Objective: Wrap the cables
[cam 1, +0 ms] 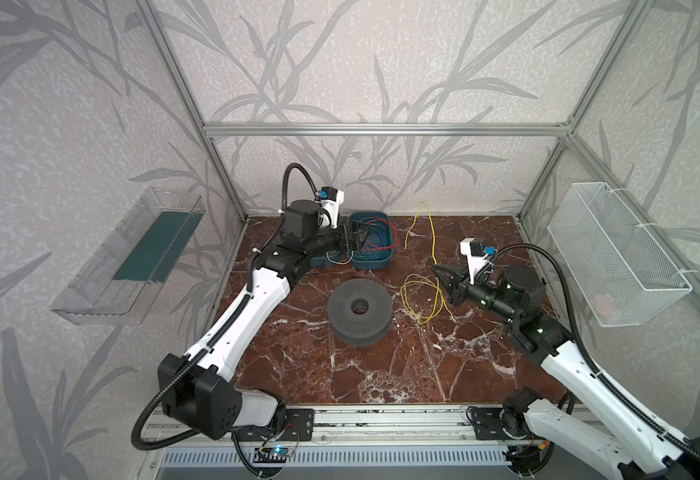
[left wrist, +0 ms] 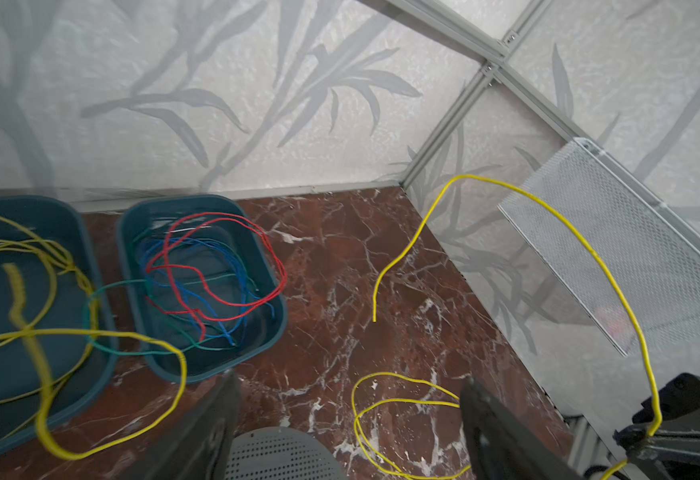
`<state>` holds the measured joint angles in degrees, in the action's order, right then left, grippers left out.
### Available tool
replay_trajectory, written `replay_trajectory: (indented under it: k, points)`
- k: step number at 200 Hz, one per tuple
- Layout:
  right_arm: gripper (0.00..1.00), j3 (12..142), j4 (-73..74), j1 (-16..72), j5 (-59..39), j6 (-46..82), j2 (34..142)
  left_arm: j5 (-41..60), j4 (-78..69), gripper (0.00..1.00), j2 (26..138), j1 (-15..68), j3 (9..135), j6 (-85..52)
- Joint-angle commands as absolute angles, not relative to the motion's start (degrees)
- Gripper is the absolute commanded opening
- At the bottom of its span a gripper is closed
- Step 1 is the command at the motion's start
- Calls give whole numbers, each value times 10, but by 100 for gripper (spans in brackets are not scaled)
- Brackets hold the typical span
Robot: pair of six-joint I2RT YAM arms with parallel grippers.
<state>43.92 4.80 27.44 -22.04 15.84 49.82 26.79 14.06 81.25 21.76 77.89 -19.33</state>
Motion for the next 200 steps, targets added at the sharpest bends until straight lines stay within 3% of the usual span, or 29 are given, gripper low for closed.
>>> replay_trajectory:
  k: [1,70,129,153,167,178,200]
  points:
    - [0,464,47,277,-256,159,477,314,121,85,843,231,798,-133]
    - [0,459,60,277,-314,201,477,355,64,80,948,254,846,-96]
    - [0,455,62,277,-326,217,467,383,62,69,997,272,874,-77]
    - [0,453,65,277,-328,223,467,380,53,51,999,279,869,-68]
    - [0,453,65,276,-327,224,465,375,43,25,996,280,862,-67]
    - [0,453,62,276,-322,225,462,364,45,12,989,280,859,-62]
    - [0,452,57,277,-307,224,459,347,44,0,966,280,845,-45]
